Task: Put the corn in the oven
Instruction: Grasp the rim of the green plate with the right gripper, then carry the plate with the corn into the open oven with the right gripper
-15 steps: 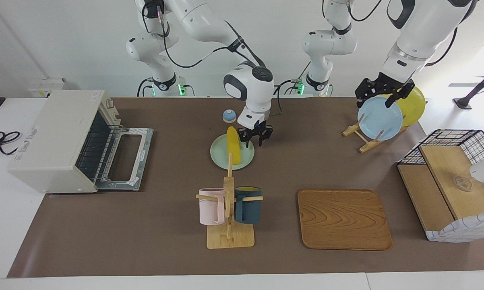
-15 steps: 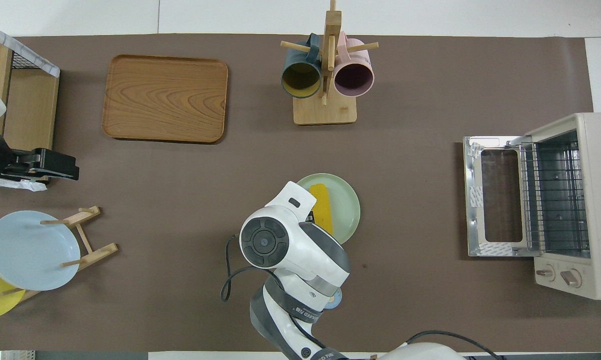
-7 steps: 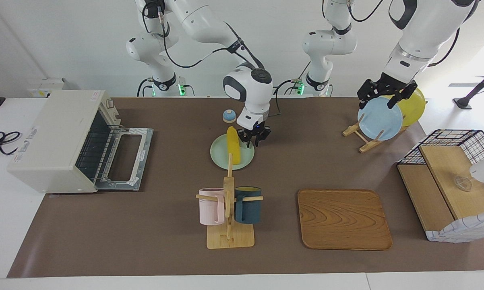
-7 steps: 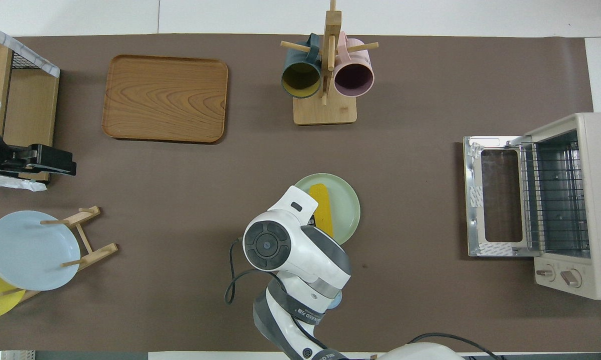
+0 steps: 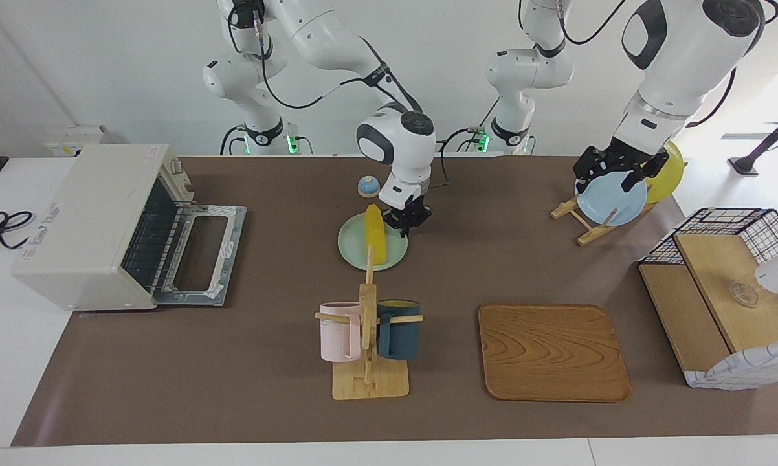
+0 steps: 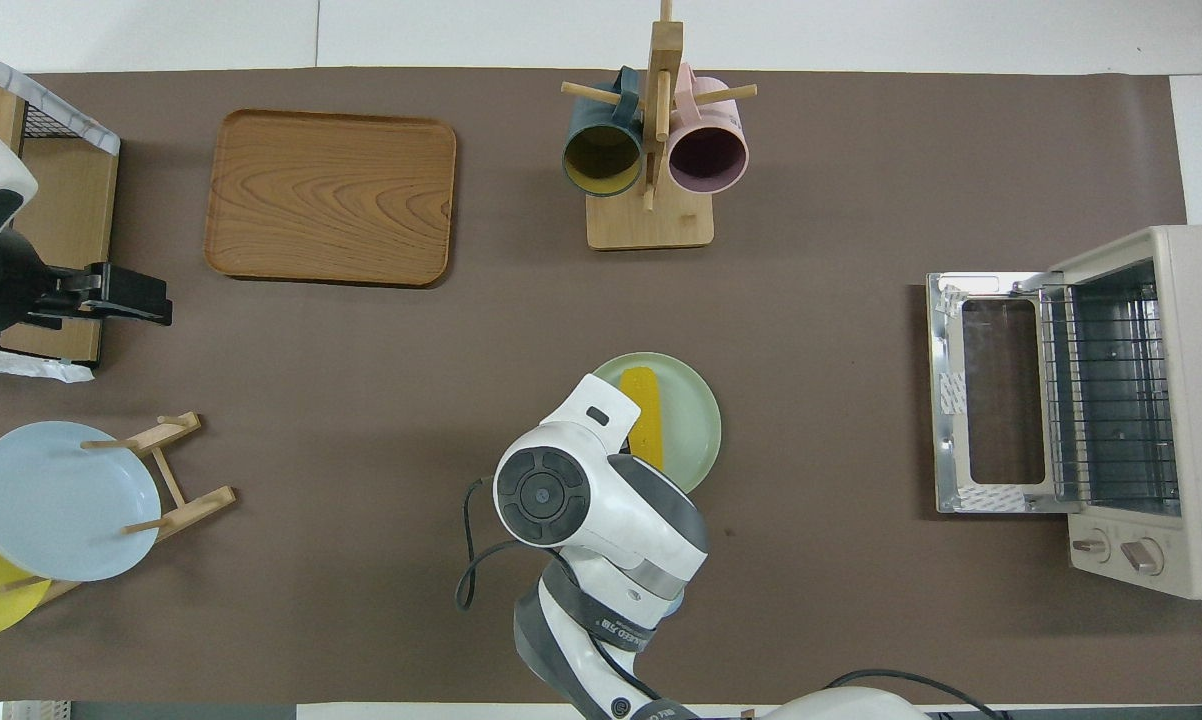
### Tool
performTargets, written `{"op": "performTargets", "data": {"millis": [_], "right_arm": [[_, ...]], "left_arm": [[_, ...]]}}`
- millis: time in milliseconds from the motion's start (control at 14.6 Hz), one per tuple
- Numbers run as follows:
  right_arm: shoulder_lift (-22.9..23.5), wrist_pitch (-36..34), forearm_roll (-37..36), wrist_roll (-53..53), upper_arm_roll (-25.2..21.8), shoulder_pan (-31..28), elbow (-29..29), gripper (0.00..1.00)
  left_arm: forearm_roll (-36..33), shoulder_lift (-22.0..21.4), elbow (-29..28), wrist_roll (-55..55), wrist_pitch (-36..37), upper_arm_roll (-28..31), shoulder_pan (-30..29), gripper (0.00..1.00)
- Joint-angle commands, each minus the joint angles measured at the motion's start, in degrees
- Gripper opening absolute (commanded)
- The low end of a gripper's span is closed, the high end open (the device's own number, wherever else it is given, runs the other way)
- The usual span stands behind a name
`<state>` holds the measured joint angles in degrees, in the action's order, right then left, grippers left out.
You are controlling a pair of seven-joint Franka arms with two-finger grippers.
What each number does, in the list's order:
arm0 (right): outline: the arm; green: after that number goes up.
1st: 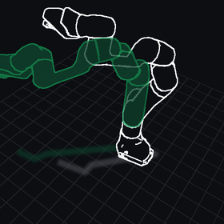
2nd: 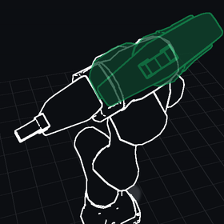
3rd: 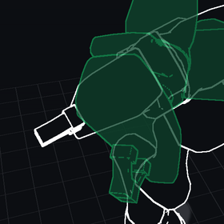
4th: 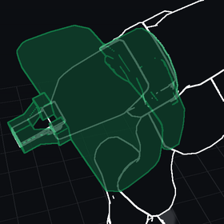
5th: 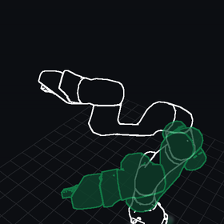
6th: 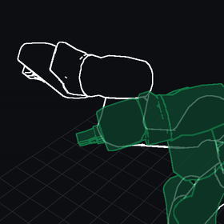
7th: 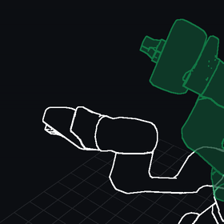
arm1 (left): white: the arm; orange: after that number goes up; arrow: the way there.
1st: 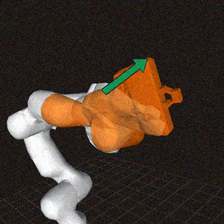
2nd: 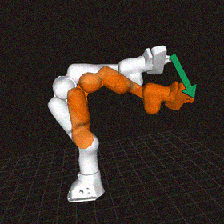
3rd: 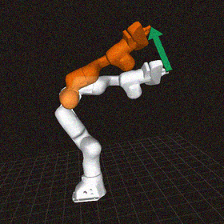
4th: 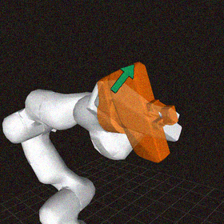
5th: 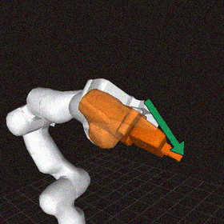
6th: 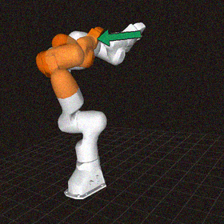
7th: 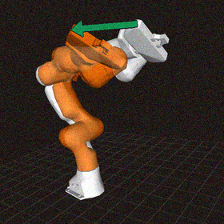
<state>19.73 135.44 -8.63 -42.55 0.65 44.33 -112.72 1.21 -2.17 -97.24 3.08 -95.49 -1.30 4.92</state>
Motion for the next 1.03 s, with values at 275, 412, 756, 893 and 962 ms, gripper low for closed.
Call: {"op": "performTargets", "data": {"millis": [275,412,756,893,962], "right_arm": [[-0.3,-16.2,-11.8,3.4,0.1,-1.0,7.6,0.0],[-2.7,-19.3,-11.8,8.5,-0.7,-2.7,7.9,0.0],[-10.7,-21.5,-11.7,18.5,-0.6,-13.5,2.3,0.0],[-12.6,-21.5,-11.7,18.4,-0.7,-15.5,-0.8,0.0],[-13.0,-21.4,-11.7,18.1,-0.7,-17.2,-2.2,0.0]], "left_arm": [[-0.9,0.2,3.3,-0.3,5.0,-0.4,-0.7,1.0],[-0.9,0.5,6.4,-0.3,9.8,-0.4,-0.6,1.0],[-0.9,0.3,7.9,-0.3,12.0,-0.5,-0.7,1.0],[-0.9,0.4,7.7,-0.4,11.8,-0.5,-0.7,1.0],[-0.9,0.3,7.6,-0.4,11.8,-0.6,-0.7,1.0]]}}
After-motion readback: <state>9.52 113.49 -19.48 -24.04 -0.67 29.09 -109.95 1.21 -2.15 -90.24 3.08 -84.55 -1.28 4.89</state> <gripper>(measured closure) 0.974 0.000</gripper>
